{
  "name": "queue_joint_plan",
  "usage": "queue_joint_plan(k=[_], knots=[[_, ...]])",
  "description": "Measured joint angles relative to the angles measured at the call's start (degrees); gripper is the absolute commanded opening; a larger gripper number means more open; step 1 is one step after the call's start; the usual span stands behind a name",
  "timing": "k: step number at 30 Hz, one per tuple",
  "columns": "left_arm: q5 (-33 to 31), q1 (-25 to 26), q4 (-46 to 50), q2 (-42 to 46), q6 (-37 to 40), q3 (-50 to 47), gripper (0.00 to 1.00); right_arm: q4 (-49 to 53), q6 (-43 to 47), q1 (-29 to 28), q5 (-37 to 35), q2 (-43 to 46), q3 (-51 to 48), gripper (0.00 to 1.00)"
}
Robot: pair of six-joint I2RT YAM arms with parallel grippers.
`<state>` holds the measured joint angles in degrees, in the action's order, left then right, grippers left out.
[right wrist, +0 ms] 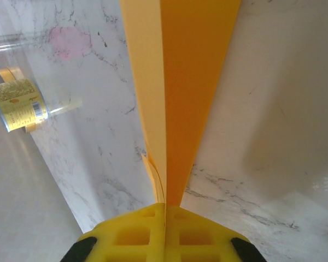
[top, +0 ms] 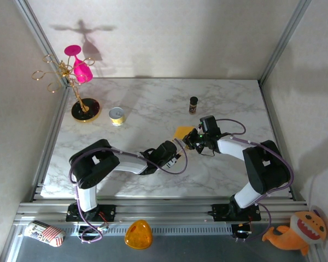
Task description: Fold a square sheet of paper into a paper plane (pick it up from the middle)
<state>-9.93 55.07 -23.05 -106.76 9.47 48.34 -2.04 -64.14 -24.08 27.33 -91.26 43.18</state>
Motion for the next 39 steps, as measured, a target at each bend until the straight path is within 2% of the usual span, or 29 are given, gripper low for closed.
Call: queue_joint_plan(k=[6,11,22,29,39], knots=[[-0.24,-0.02,-0.46,-0.66,0.66,0.0,0.28,0.26,-0.13,0.42,0.44,0.0,0.0,0.11],[-0.2,-0.02,-0.9,-0.66,0.85,0.0,0.19,0.9,-0.22,0.48,0.46,0.0,0.02,0.18],[1.14,-0.02,-0.92,-1.03,0.37,0.0,0.03,3.3,0.28,1.18,0.42,0.0,0.44,0.46],[3.52,-0.35,-0.28,-1.09,-0.33,0.24,0.0,4.83,0.94,2.14,-0.74,0.0,0.87,0.55],[10.54,-2.56,0.59,-2.05,-4.72,1.38,0.0,6.21,1.97,2.95,-2.21,0.66,0.96,0.57]])
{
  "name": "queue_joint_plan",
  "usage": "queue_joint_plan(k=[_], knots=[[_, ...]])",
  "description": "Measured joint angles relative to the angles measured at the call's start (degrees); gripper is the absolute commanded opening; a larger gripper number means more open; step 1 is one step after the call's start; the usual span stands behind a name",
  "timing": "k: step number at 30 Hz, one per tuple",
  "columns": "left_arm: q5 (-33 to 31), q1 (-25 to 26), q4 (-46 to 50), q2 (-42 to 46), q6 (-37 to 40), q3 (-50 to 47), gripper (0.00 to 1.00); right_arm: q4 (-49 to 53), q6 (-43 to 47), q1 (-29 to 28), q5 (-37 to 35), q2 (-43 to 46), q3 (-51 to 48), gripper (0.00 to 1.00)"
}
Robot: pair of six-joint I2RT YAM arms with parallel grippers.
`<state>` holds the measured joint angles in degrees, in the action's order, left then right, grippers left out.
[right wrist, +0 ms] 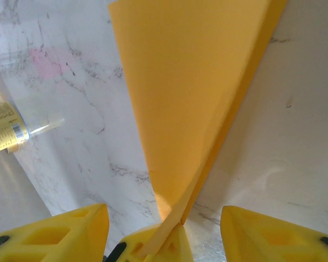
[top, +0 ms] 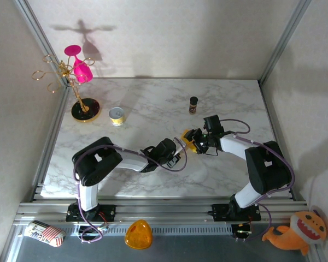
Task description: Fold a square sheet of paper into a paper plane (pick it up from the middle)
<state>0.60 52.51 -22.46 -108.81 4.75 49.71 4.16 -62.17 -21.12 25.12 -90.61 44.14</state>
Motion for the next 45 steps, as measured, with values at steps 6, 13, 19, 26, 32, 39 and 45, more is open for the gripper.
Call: queue_joint_plan(k=[6,13,19,26,32,39,45], knots=[[3.58,-1.53,0.22,-0.04,-2.95,0.11,0.0,0.11,0.02,0.55,-0.04,0.42,0.0,0.58],[5.7,-2.19,1.73,-0.15,-4.79,0.94,0.0,0.94,0.83,2.05,-1.86,2.23,0.0,0.64],[8.09,-2.99,4.7,-0.52,-6.58,2.82,0.0,1.9,3.17,3.37,-5.07,5.14,-0.17,0.69],[10.03,-3.61,9.29,-1.64,-10.67,6.38,0.0,2.01,8.81,4.07,-8.35,8.04,-2.64,0.68],[13.25,-4.33,11.69,-2.25,-15.37,8.11,0.0,1.14,14.62,4.07,-8.52,9.2,-5.84,0.66],[17.22,-5.25,13.33,-3.17,-20.2,9.84,0.0,0.13,18.78,3.8,-6.67,7.61,-7.23,0.6],[18.58,-5.42,13.51,-3.63,-22.84,10.29,0.0,-0.17,21.11,1.31,-6.05,3.61,-5.64,0.57]])
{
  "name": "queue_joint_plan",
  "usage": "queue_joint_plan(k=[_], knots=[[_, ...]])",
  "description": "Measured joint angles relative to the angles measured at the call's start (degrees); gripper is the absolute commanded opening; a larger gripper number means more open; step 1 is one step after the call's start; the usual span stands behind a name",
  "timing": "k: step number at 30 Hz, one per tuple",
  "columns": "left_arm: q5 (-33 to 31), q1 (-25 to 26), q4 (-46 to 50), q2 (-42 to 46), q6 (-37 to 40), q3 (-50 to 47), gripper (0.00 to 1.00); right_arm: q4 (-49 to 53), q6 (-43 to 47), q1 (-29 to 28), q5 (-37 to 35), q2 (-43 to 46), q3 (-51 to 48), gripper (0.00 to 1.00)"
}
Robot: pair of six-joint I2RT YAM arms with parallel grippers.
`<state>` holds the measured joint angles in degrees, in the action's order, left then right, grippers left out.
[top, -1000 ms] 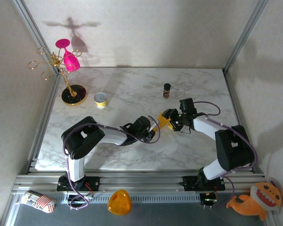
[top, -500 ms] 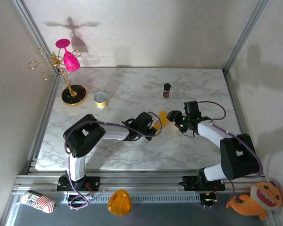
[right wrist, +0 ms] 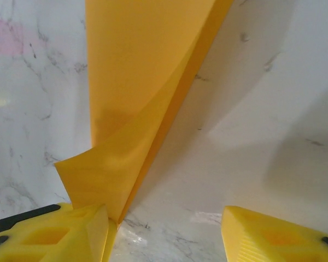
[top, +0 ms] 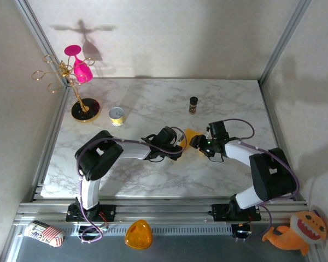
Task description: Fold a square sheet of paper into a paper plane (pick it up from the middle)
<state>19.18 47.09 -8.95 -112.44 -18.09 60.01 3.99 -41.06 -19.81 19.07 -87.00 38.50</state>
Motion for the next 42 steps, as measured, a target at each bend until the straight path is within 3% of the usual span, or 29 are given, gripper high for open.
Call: queue_joint_plan(k=[8,17,32,42], knots=[[0.39,-0.07,-0.04,-0.02,-1.64,-0.02,0.01,0.46,2.34,-2.27,-1.68,-5.29,5.09,0.52],[1.22,-0.11,-1.81,0.0,-2.38,-0.79,0.19,2.75,3.02,-2.73,-2.64,-7.58,7.54,0.56],[2.82,-0.72,-2.97,0.11,-4.15,-1.27,0.2,7.91,4.07,-3.93,-5.14,-10.12,11.52,0.59],[3.52,-1.09,-2.03,1.01,-6.84,-1.57,0.28,9.99,4.04,-4.42,-6.08,-11.41,13.09,0.61]])
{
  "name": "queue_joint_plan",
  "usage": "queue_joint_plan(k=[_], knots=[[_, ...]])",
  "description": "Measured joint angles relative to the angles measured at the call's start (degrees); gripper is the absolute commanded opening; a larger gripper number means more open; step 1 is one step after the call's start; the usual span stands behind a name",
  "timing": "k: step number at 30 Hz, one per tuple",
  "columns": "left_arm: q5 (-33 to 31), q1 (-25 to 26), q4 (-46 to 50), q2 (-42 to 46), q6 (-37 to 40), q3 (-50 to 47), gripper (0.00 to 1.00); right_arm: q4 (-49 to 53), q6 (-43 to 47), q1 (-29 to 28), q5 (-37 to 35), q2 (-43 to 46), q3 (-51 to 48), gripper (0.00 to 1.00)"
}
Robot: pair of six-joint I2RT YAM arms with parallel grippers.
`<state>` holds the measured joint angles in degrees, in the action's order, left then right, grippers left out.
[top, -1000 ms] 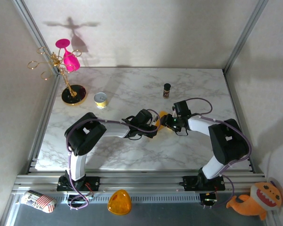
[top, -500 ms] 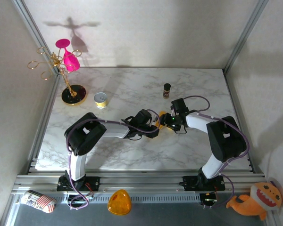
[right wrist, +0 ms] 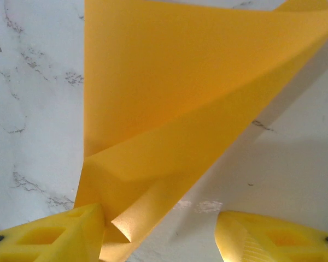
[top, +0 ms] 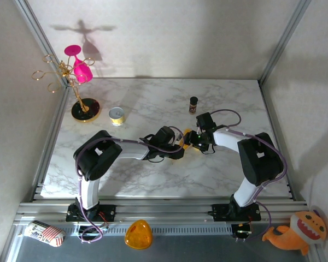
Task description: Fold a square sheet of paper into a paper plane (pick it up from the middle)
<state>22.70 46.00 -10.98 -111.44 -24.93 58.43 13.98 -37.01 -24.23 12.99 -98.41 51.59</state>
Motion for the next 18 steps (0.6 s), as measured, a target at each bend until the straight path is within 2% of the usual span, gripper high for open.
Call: queue_joint_plan(k=[10,18], knots=[[0.0,-0.7,1.03,2.6,-3.37,-1.18,0.3,0.22,0.0,0.02,0.02,-0.22,0.17,0.6],[0.0,-0.9,1.03,2.82,-3.89,-1.18,0.23,0.24,0.0,0.02,0.04,-0.31,0.22,0.6]])
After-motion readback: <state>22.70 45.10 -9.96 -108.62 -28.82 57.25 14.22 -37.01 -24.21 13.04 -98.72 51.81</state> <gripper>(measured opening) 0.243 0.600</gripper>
